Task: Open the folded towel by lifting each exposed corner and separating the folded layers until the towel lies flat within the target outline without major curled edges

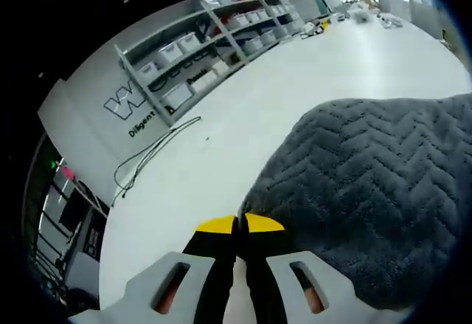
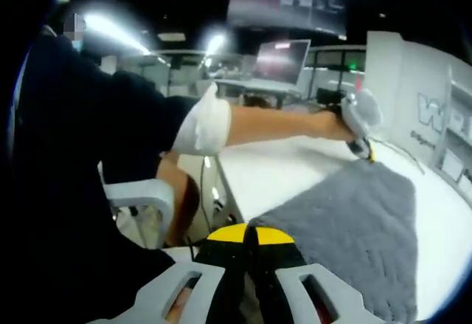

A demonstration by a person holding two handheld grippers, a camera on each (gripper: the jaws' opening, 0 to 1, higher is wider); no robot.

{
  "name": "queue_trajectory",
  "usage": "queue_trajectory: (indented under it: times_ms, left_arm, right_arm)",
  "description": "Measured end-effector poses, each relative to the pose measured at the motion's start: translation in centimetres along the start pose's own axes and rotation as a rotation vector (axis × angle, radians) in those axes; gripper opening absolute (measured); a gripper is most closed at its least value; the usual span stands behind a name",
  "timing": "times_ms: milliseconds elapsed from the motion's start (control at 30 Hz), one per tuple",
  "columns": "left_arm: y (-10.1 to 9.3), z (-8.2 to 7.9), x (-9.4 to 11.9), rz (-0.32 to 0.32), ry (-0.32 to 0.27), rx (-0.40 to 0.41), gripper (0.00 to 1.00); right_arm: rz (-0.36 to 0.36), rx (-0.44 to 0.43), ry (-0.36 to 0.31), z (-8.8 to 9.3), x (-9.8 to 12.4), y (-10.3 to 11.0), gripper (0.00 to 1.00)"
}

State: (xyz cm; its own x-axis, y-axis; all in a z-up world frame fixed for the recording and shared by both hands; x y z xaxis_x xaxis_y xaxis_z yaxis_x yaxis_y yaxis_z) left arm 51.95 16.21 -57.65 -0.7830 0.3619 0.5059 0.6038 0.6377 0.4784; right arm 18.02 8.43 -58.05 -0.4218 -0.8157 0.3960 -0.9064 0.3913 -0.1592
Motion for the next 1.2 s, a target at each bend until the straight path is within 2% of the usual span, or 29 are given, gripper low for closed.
queue_trajectory:
  times_ms: [367,600,1200]
  left_arm:
    - [-0.8,-0.7,-0.2,0.016,-0.029,-0.004,0.02]
    - [-0.4,-1.1,-0.9,0.03,-0.051,0.047,0.02]
    - [-1.0,-2.1,-1.7,0.046,-0.097,0.087,0.02]
  right_arm:
    - [0.001,-0.013,-0.032,-0.6,-0.3,0.0,0.0]
    - [-0.008,-0.037,-0.042,-0.9,-0.7,0.2,0.0]
    - [-0.001,-0.061,-0.053,-1.3,-1.6,0.6,0.0]
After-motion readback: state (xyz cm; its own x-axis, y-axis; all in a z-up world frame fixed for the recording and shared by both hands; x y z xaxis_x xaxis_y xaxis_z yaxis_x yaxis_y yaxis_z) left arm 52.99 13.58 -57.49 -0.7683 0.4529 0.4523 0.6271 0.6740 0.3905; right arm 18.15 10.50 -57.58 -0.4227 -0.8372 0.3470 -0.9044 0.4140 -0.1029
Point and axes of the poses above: the point that each gripper's makers call its tool centre point, and the gripper's own axes: x roughly backward along the fingers, y roughly to its left, z roughly out of its underside, the point moved 1 cm from there along x, roughly backward along the fingers, and after that the axes turned 5 degrees about z, right-handed, at the moved point
